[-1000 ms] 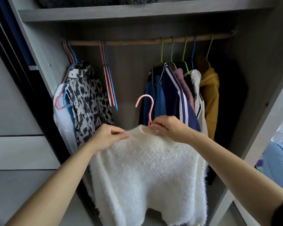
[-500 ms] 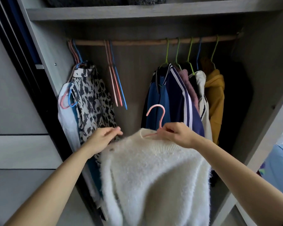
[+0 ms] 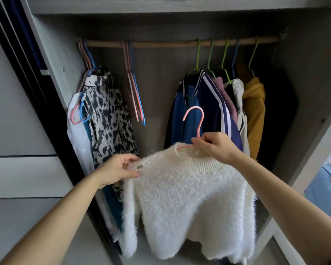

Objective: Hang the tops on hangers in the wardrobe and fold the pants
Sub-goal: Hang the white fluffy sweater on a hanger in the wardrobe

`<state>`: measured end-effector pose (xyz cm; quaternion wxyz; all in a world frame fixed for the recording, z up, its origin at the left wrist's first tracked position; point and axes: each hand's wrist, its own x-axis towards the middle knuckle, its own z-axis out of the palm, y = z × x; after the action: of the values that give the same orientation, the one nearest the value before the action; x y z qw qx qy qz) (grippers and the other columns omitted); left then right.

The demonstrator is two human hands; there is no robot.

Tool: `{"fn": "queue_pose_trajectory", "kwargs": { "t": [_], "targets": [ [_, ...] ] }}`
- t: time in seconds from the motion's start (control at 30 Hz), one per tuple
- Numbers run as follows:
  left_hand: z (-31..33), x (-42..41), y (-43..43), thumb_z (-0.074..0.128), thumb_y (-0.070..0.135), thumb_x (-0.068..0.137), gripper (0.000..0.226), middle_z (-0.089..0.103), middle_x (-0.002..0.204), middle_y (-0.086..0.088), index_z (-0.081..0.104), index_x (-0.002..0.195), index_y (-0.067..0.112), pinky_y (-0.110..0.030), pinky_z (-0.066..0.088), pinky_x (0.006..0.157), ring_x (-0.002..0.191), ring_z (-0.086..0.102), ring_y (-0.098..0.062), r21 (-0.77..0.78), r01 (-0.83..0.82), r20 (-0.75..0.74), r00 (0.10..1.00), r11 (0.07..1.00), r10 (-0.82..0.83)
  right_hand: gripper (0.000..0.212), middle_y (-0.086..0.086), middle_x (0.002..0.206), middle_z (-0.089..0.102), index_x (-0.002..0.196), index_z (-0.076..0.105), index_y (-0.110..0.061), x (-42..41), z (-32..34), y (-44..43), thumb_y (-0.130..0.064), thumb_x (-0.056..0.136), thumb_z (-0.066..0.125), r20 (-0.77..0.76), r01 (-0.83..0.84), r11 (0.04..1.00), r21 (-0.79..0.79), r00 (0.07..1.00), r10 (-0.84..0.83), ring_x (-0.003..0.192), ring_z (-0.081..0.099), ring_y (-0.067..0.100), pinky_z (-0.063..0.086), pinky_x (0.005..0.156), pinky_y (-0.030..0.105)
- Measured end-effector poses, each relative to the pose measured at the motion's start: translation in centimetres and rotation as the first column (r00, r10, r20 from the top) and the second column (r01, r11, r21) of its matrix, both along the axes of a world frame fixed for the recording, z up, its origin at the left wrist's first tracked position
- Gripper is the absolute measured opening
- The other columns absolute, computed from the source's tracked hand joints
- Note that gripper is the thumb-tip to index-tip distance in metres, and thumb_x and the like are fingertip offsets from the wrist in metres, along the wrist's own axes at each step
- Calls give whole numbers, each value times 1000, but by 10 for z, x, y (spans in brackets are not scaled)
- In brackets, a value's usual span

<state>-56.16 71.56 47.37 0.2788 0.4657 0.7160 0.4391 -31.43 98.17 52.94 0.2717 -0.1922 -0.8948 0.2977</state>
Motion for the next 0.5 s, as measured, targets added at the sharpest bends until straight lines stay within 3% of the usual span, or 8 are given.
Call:
{"fn": "queue_pose_trajectory", "kwargs": {
  "t": [0.3,0.5],
  "targets": [
    [4,-21,-12,89,24,63,42,75,104,-4,76,103,25,-22,55,81,97,71,-17,34,-19,107,994,999,15,44,3,58,57,65,65,-19,-2,12,-14,-55,91,62,4,-16,993,120,1000,15,48,44,8,35,46,20],
    [13,-38,-28,84,12,66,32,76,100,-10,78,98,12,-19,57,68,87,73,-16,90,-68,190,981,994,50,44,-11,48,45,54,60,-30,-10,20,-32,-50,92,64,129,-95,995,-12,987,96,45,38,4,33,45,17]
  ]
}}
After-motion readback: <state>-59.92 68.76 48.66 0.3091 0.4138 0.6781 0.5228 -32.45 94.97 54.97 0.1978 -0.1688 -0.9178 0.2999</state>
